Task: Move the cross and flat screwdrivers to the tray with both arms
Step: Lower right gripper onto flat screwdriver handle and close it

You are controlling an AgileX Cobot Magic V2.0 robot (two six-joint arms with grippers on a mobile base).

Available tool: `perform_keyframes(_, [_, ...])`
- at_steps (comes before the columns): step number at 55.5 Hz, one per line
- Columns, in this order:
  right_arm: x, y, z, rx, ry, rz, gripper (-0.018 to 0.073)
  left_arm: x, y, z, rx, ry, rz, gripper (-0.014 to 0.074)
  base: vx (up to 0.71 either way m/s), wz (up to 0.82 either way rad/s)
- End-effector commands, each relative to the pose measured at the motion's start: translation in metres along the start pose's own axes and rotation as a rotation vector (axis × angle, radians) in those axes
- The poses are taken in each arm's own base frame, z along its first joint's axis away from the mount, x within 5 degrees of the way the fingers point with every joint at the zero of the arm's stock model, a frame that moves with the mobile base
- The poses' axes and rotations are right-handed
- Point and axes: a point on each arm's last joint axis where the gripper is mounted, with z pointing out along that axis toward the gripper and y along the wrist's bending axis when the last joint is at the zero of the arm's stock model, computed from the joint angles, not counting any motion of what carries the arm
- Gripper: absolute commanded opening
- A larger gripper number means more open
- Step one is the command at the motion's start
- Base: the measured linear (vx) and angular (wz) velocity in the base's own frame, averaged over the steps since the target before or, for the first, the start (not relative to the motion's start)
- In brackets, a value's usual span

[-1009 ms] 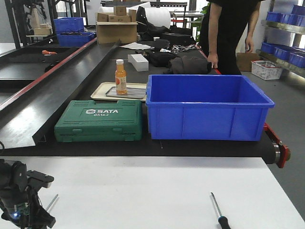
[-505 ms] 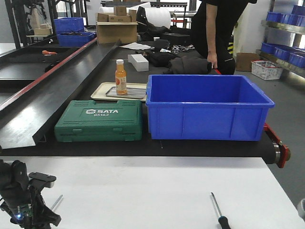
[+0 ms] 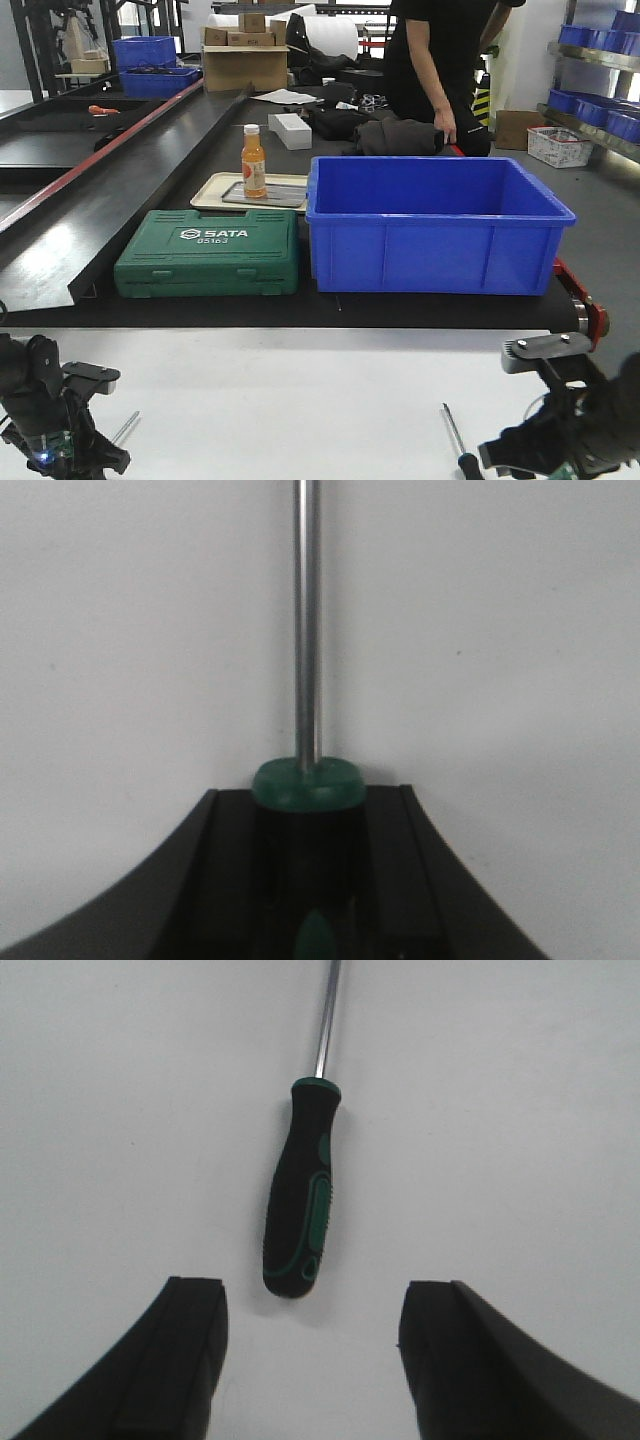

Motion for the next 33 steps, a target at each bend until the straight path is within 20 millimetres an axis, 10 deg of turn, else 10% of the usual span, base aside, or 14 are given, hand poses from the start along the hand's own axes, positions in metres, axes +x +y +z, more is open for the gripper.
perform_keyframes(1, [-0.034,0.001,0.009,-0.016,-0.028,0.028,0.0468,0.001,-0.003,-0.011,0.009,0.018,-0.057,0.0000,0.00,0.00])
perform_keyframes(33, [-0.080,-0.004,0.109,-0.024,0.162,0.091,0.0468,0.000,-0.004,-0.011,0.015,0.009,-0.094,0.0001,0.00,0.00])
